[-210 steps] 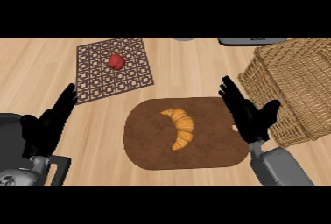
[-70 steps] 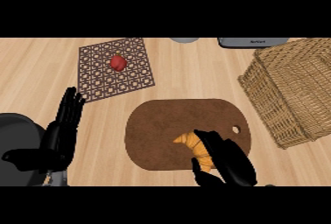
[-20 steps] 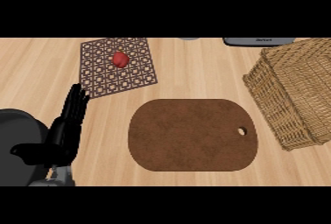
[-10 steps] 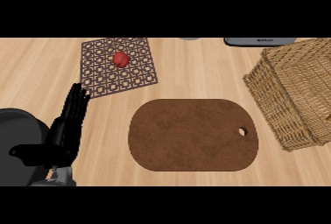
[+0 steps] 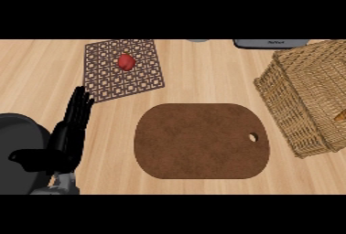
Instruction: Pick the croissant from the cutting board and place it in the basket
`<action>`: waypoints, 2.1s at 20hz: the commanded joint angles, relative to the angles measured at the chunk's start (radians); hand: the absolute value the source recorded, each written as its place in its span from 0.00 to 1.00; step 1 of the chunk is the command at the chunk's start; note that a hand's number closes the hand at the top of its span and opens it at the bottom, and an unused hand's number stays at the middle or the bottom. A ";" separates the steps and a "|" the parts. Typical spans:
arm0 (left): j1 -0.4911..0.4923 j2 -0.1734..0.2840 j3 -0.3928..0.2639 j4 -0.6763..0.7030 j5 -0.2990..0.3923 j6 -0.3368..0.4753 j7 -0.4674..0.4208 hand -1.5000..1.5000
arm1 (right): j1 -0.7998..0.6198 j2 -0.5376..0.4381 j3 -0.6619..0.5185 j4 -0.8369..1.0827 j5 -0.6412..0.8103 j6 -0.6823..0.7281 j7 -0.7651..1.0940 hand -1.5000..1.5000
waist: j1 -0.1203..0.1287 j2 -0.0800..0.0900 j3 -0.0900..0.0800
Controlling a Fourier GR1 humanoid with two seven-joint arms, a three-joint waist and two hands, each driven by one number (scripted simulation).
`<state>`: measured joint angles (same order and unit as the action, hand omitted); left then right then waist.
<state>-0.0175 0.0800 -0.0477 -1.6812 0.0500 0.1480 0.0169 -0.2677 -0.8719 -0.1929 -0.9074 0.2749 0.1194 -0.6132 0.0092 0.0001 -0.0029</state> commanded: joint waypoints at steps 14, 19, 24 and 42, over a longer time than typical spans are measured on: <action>-0.012 0.026 0.063 0.059 0.028 -0.061 -0.043 0.50 | -0.270 0.025 -0.053 0.513 0.115 -0.037 -0.206 0.00 | 0.010 0.007 0.005; 0.019 -0.025 0.002 -0.030 -0.027 0.002 0.011 0.50 | -0.247 0.030 -0.113 0.417 0.026 0.027 -0.212 0.00 | -0.007 -0.001 0.003; 0.018 -0.020 -0.010 -0.094 -0.029 0.001 0.075 0.50 | -0.324 -0.034 -0.177 0.474 -0.008 0.017 -0.211 0.00 | 0.003 0.001 0.004; -0.019 -0.028 0.010 -0.002 -0.025 -0.020 0.017 0.50 | -0.328 -0.346 -0.348 0.707 -0.130 0.288 -0.218 0.00 | 0.016 0.014 0.008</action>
<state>-0.0032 0.0475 -0.0523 -1.7060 0.0194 0.1297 0.0237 -0.5953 -1.1427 -0.5295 -0.2215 0.1505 0.3143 -0.8067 0.0222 0.0098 0.0041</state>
